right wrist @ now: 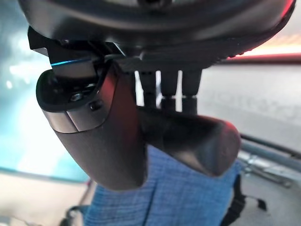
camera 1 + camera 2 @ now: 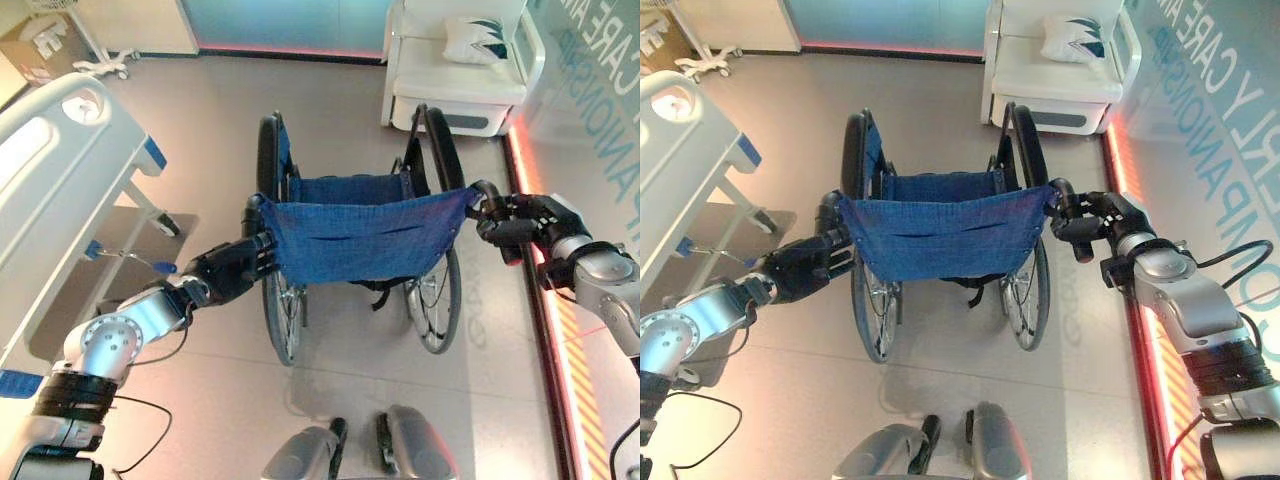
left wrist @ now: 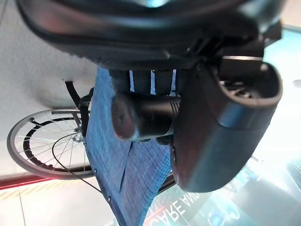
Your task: Push the wheelchair next to the bed
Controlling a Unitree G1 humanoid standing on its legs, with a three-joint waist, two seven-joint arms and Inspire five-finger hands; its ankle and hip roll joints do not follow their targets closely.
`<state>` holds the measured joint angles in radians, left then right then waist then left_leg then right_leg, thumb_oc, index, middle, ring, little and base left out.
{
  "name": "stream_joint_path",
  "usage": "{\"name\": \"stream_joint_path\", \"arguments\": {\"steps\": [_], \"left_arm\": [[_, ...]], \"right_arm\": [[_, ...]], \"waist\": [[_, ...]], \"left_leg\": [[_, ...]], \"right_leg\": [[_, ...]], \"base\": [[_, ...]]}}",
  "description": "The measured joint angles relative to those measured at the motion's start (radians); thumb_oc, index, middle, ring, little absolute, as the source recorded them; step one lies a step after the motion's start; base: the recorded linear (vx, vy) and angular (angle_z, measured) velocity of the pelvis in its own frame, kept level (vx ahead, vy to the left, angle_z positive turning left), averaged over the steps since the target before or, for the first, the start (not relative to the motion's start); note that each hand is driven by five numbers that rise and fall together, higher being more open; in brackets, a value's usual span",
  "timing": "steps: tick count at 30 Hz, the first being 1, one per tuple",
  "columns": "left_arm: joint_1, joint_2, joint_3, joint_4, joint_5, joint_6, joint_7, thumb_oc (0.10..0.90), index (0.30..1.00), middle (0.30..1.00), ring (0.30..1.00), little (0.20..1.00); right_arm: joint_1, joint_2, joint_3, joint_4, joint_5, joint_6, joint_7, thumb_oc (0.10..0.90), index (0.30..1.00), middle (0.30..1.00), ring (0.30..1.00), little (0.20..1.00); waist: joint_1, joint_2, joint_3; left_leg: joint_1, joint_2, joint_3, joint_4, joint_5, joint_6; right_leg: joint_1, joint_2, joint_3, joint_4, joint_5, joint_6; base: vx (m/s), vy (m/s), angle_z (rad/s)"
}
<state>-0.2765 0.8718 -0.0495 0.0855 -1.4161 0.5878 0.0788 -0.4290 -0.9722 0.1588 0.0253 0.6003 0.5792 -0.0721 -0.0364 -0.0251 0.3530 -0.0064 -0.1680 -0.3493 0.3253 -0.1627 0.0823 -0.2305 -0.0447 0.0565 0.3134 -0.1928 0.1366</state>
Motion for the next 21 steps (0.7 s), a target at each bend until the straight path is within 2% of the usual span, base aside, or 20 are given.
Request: {"name": "stream_joint_path", "arguments": {"steps": [1,2,3,4,5,6,7,8,9,10,11,12,13,14,16,18,20,21], "left_arm": [[0.006,-0.001,-0.001,0.002,0.005,-0.002,0.001,0.4,0.3,0.3,0.3,0.3],[0.019,-0.012,0.003,0.001,0.014,-0.01,0.007,0.4,0.3,0.3,0.3,0.3],[0.026,-0.006,0.003,-0.005,0.014,-0.011,0.009,0.4,0.3,0.3,0.3,0.3],[0.032,-0.006,0.019,-0.012,0.014,-0.013,0.011,0.4,0.3,0.3,0.3,0.3],[0.032,-0.018,0.025,-0.018,0.014,-0.017,0.019,0.4,0.3,0.3,0.3,0.3],[0.033,-0.027,0.025,-0.018,0.014,-0.016,0.022,0.4,0.3,0.3,0.3,0.3],[0.037,-0.044,0.018,-0.013,0.014,-0.016,0.028,0.4,0.3,0.3,0.3,0.3],[0.045,-0.056,0.016,-0.009,0.015,-0.015,0.033,0.4,0.3,0.3,0.3,0.3],[0.052,-0.06,0.016,-0.007,0.017,-0.015,0.033,0.4,0.3,0.3,0.3,0.3],[0.061,-0.064,0.016,-0.006,0.017,-0.009,0.032,0.4,0.3,0.3,0.3,0.3],[0.075,-0.064,0.016,-0.008,0.011,-0.009,0.032,0.4,0.3,0.3,0.3,0.3],[0.084,-0.061,0.016,-0.007,0.009,-0.004,0.032,0.4,0.3,0.3,0.3,0.3],[0.093,-0.06,0.016,-0.01,0.002,-0.004,0.025,0.4,0.3,0.3,0.3,0.3],[0.095,-0.059,0.016,-0.012,-0.003,-0.003,0.02,0.4,0.3,0.3,0.3,0.3],[0.11,-0.056,0.017,-0.016,-0.003,-0.003,-0.003,0.4,0.3,0.3,0.3,0.3],[0.116,-0.055,0.017,-0.019,-0.003,-0.004,-0.015,0.4,0.3,0.3,0.3,0.3],[0.145,-0.056,0.02,-0.059,-0.003,-0.029,-0.016,0.4,0.3,0.3,0.3,0.3],[0.168,-0.055,0.035,-0.084,-0.003,-0.03,-0.013,0.4,0.3,0.3,0.3,0.3]], "right_arm": [[0.012,0.002,0.002,0.001,0.001,0.006,0.003,0.4,0.3,0.3,0.3,0.3],[0.014,0.007,0.005,0.001,0.002,0.012,0.005,0.4,0.3,0.3,0.3,0.3],[0.014,0.006,0.007,0.0,0.004,0.014,0.01,0.4,0.3,0.3,0.3,0.3],[0.004,0.002,0.005,-0.003,0.007,0.012,0.015,0.4,0.3,0.3,0.3,0.3],[-0.01,-0.003,0.006,0.002,0.007,0.013,0.015,0.4,0.3,0.3,0.3,0.3],[-0.01,-0.003,0.006,0.004,0.006,0.014,0.014,0.4,0.3,0.3,0.3,0.3],[-0.01,-0.004,0.008,0.011,0.006,0.017,0.013,0.4,0.3,0.3,0.3,0.3],[-0.011,-0.004,0.012,0.011,0.006,0.021,0.013,0.4,0.3,0.3,0.3,0.3],[-0.012,-0.004,0.017,0.011,0.007,0.021,0.013,0.4,0.3,0.3,0.3,0.3],[-0.018,-0.004,0.03,0.01,0.007,0.023,0.013,0.4,0.3,0.3,0.3,0.3],[-0.022,-0.005,0.042,0.01,0.007,0.025,0.012,0.4,0.3,0.3,0.3,0.3],[-0.034,-0.005,0.051,0.011,0.013,0.035,0.012,0.4,0.3,0.3,0.3,0.3],[-0.042,-0.011,0.057,0.009,0.026,0.043,0.011,0.4,0.3,0.3,0.3,0.3],[-0.046,-0.014,0.058,0.011,0.033,0.044,0.011,0.4,0.3,0.3,0.3,0.3],[-0.063,-0.011,0.072,0.024,0.034,0.043,0.009,0.4,0.3,0.3,0.3,0.3],[-0.077,-0.012,0.089,0.041,0.034,0.04,0.009,0.4,0.3,0.3,0.3,0.3],[-0.069,-0.01,0.089,0.044,0.034,0.032,0.009,0.4,0.3,0.3,0.3,0.3],[-0.064,-0.011,0.084,0.043,0.034,0.026,0.01,0.4,0.3,0.3,0.3,0.3]], "waist": [[0.0,-0.019,-0.008],[-0.006,-0.015,-0.012],[-0.01,-0.021,-0.017],[-0.014,-0.022,-0.017],[-0.029,-0.023,-0.017],[-0.024,-0.024,-0.017],[0.0,-0.025,-0.018],[0.022,-0.025,-0.017],[0.025,-0.019,-0.017],[0.031,-0.012,-0.015],[0.043,-0.013,-0.015],[0.06,-0.012,-0.014],[0.069,-0.012,-0.015],[0.075,-0.01,-0.013],[0.101,-0.001,-0.014],[0.118,0.01,-0.02],[0.138,0.012,-0.021],[0.146,0.012,-0.022]], "left_leg": [[0.018,0.002,-0.022,-0.012,-0.021,-0.006],[0.045,0.029,-0.032,-0.033,-0.03,-0.014],[0.044,0.04,-0.019,-0.031,-0.035,-0.022],[0.023,0.038,0.003,0.05,-0.043,-0.069],[-0.09,0.022,0.075,0.259,-0.035,-0.124],[-0.155,0.018,0.127,0.368,0.006,-0.186],[-0.222,0.021,0.168,0.486,0.108,-0.264],[-0.23,0.024,0.179,0.52,0.169,-0.26],[-0.234,0.026,0.186,0.546,0.195,-0.251],[-0.26,0.033,0.193,0.589,0.168,-0.218],[-0.259,0.038,0.198,0.566,0.153,-0.192],[-0.262,0.049,0.216,0.49,0.131,-0.162],[-0.256,0.066,0.232,0.357,0.119,-0.145],[-0.261,0.07,0.238,0.303,0.119,-0.145],[-0.256,0.099,0.284,0.018,0.126,-0.145],[-0.259,0.114,0.281,-0.164,0.128,-0.148],[-0.267,0.123,0.278,-0.297,0.128,-0.147],[-0.286,0.123,0.28,-0.298,0.128,-0.146]], "right_leg": [[0.045,-0.007,-0.007,-0.087,0.045,-0.012],[0.072,0.008,-0.018,-0.05,0.076,-0.036],[0.097,0.015,-0.018,-0.056,0.076,-0.045],[0.106,0.025,-0.042,-0.049,0.11,-0.085],[0.104,0.013,-0.081,-0.04,0.126,-0.112],[0.113,0.014,-0.09,-0.044,0.122,-0.124],[0.135,0.018,-0.094,-0.053,0.114,-0.14],[0.162,0.022,-0.089,-0.067,0.107,-0.151],[0.187,0.026,-0.094,-0.085,0.114,-0.153],[0.227,0.043,-0.098,-0.114,0.102,-0.182],[0.247,0.05,-0.097,-0.124,0.102,-0.193],[0.275,0.067,-0.09,-0.145,0.092,-0.208],[0.294,0.075,-0.098,-0.16,0.098,-0.212],[0.304,0.082,-0.096,-0.168,0.096,-0.215],[0.366,0.114,-0.096,-0.219,0.093,-0.223],[0.413,0.144,-0.081,-0.255,0.085,-0.225],[0.464,0.166,-0.062,-0.277,0.066,-0.246],[0.483,0.169,-0.055,-0.279,0.049,-0.245]], "base": [[0.49,-0.179,0.62],[0.52,-0.219,0.58],[0.44,-0.233,0.52],[0.48,-0.246,0.66],[0.39,-0.19,0.64],[0.37,-0.14,0.49],[0.42,-0.117,0.01],[0.43,-0.112,-0.06],[0.44,-0.093,0.0],[0.44,-0.039,0.08],[0.52,-0.027,-0.02],[0.54,0.015,-0.11],[0.36,0.03,-0.08],[0.48,0.06,-0.08],[0.51,0.091,-0.07],[0.51,0.103,-0.02],[0.55,0.136,-0.1],[0.75,0.226,-0.24]]}}
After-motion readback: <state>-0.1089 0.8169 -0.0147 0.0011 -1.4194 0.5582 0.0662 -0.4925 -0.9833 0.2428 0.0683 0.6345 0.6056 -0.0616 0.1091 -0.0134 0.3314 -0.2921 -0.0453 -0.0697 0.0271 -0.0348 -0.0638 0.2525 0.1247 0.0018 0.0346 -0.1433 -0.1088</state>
